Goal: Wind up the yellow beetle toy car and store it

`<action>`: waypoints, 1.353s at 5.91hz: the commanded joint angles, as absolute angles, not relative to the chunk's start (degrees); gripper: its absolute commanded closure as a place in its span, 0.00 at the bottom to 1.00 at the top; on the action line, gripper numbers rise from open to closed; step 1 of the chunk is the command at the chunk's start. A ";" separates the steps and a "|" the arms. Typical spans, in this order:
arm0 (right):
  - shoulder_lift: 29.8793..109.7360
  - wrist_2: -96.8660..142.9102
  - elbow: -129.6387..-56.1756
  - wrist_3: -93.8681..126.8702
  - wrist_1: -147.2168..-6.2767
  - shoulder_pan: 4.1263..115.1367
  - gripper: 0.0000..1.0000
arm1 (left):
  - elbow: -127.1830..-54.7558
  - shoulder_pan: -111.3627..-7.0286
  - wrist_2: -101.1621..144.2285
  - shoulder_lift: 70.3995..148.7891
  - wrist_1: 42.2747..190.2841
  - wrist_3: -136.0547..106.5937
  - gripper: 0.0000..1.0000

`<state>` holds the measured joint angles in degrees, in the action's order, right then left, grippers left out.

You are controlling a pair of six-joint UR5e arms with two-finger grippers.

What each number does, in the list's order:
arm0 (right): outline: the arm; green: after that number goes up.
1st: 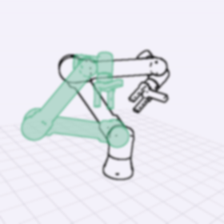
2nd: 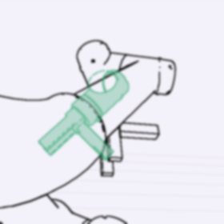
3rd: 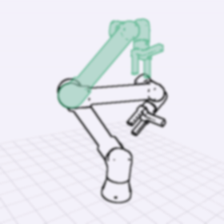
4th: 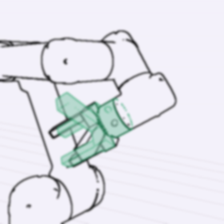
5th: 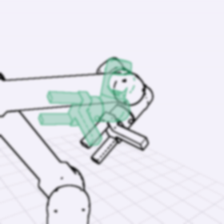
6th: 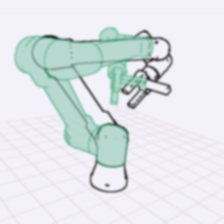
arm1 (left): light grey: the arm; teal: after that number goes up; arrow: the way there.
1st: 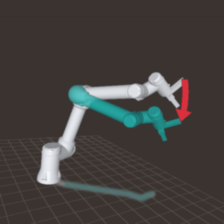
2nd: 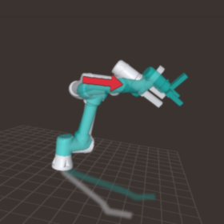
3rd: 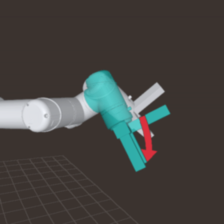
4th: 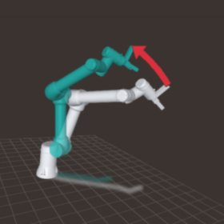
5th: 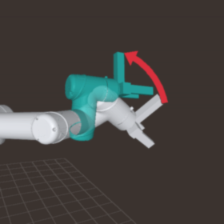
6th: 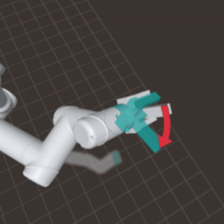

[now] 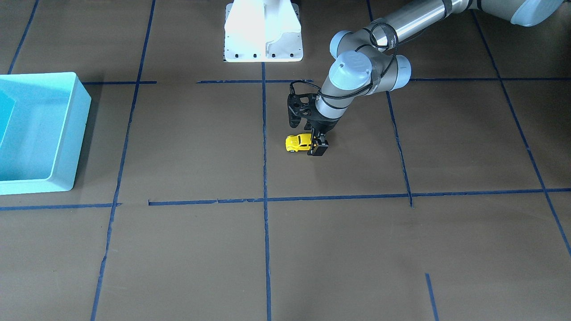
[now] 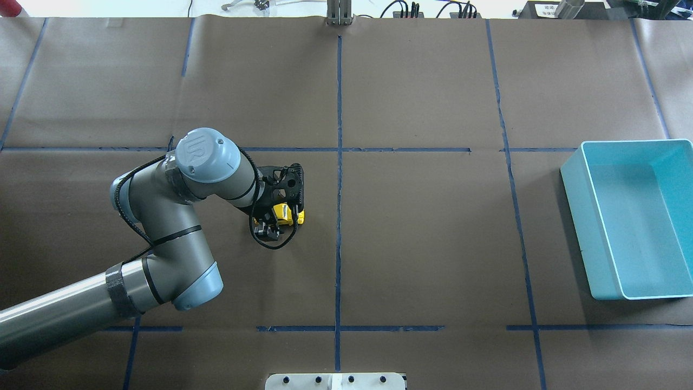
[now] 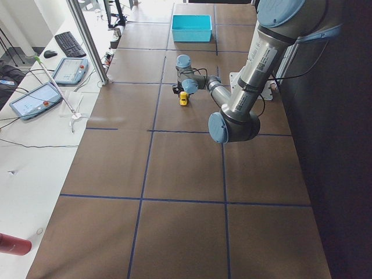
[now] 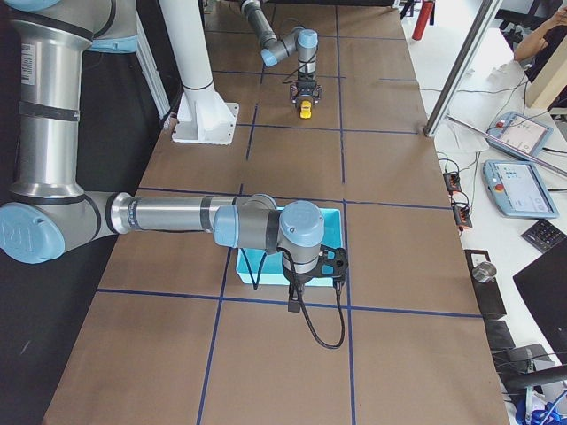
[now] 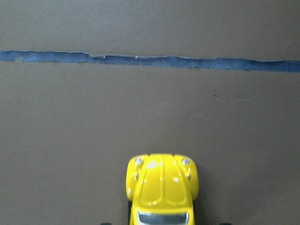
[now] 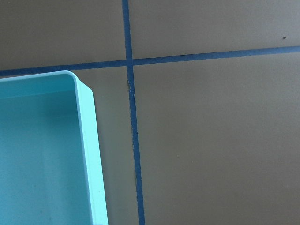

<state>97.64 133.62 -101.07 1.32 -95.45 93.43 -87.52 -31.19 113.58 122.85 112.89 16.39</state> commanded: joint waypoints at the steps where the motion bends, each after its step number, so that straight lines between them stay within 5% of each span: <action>1: 97.65 133.68 -101.07 1.32 -95.45 93.43 0.00 | -87.54 -31.20 113.55 122.78 112.85 16.52 0.00; 8: 97.38 134.38 -101.34 1.32 -95.36 93.34 0.00 | -89.37 -43.04 119.67 118.50 107.58 15.83 0.00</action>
<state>97.49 134.17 -101.22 1.32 -95.42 93.39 -88.29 -40.42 117.25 120.39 108.41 16.20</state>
